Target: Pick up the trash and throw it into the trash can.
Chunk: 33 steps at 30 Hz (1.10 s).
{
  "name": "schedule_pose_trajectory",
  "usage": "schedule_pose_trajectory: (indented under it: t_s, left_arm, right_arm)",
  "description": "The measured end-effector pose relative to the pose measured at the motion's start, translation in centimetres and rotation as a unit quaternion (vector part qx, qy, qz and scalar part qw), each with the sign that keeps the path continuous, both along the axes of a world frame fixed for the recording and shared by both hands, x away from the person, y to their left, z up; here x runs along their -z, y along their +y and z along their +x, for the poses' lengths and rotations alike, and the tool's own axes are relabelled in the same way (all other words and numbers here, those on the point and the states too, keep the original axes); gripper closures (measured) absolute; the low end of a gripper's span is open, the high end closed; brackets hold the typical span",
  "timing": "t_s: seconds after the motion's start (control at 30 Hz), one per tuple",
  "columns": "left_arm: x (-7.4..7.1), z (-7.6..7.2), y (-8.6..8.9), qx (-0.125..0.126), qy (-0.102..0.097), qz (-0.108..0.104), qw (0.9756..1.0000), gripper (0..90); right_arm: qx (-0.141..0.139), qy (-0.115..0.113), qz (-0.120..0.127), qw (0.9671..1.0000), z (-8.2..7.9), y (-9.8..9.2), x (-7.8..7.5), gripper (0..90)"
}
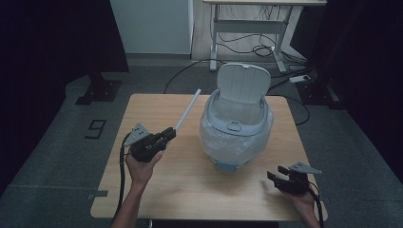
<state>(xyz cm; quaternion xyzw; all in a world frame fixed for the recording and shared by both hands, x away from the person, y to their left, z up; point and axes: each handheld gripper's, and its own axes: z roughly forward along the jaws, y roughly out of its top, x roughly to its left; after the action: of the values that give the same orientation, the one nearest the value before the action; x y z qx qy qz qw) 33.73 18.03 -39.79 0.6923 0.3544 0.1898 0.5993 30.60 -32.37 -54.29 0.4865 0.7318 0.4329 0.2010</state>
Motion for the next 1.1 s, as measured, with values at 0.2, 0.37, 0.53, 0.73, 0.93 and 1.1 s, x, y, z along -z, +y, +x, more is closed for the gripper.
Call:
schedule_pose_trajectory:
  t_s: [0.2,0.37,0.53,0.73,0.93,1.1]
  left_arm:
    - [-0.8,0.1,-0.4,0.009,-0.007,-0.011,0.9999,79.9]
    - [-1.8,0.4,-0.4,0.011,-0.01,-0.008,0.9998,79.9]
    - [-3.1,0.6,-0.7,0.019,-0.017,-0.005,0.9997,79.9]
    - [-4.3,0.9,-1.6,0.033,-0.018,-0.011,0.9992,79.9]
    - [-5.4,1.3,-2.3,0.04,-0.02,-0.012,0.9989,79.9]
    - [-6.3,1.7,-2.9,0.049,-0.02,-0.01,0.9985,79.9]
  right_arm:
    - [-0.001,0.003,-0.005,1.0,0.0,0.2,0.2,39.1]
    - [0.001,0.002,-0.016,0.9999,0.0,0.2,0.3,39.1]
    - [0.005,0.006,-0.017,0.9998,0.1,0.1,0.4,39.1]
    - [0.004,0.007,-0.019,0.9998,0.1,0.1,0.4,39.1]
    - [0.006,0.006,-0.018,0.9998,0.1,0.0,0.4,39.1]
    - [0.007,0.009,-0.018,0.9998,0.1,0.0,0.5,39.1]
